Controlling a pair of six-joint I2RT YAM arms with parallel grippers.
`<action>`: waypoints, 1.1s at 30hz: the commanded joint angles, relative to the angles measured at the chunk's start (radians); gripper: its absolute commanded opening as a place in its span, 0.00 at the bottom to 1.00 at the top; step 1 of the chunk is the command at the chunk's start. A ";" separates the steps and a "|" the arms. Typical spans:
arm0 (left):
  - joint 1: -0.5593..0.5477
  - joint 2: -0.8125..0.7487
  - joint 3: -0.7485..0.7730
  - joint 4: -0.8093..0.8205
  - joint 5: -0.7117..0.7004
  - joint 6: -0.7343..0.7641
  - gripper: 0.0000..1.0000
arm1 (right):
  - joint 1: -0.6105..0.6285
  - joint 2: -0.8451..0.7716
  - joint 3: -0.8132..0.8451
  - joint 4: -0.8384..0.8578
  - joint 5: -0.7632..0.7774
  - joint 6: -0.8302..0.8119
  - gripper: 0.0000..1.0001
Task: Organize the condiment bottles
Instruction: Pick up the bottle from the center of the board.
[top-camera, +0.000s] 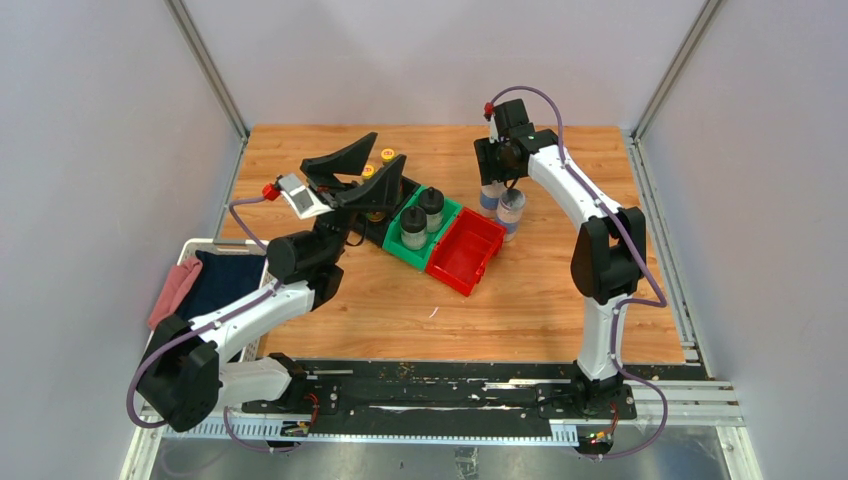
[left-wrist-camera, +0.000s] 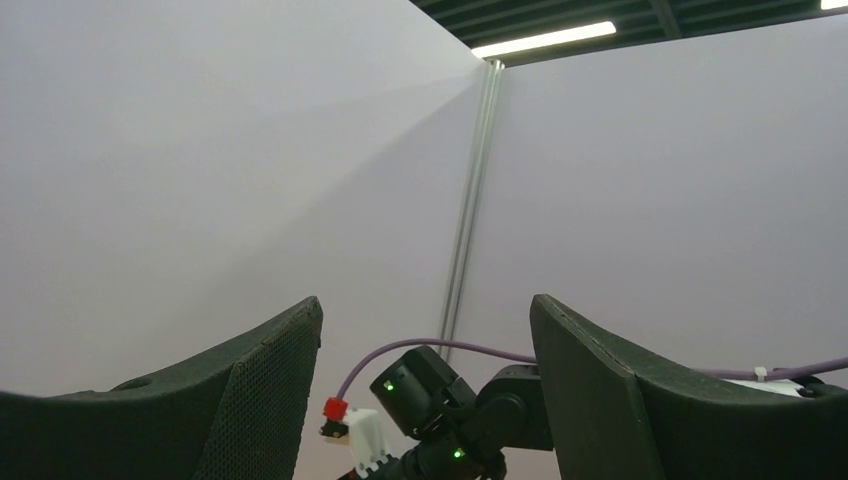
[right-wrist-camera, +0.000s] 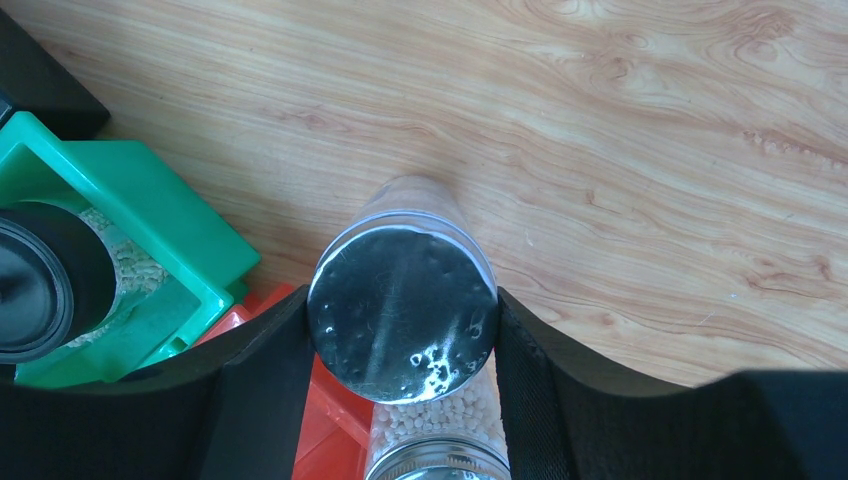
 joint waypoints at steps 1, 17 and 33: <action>-0.017 -0.017 -0.012 0.020 -0.004 0.038 0.79 | 0.007 0.012 0.000 -0.015 0.005 -0.015 0.00; -0.027 -0.031 -0.017 0.011 -0.009 0.056 0.79 | 0.007 -0.031 -0.017 0.009 0.018 -0.011 0.00; -0.031 -0.035 -0.019 0.011 -0.017 0.061 0.79 | 0.014 -0.090 -0.001 0.029 0.036 -0.012 0.00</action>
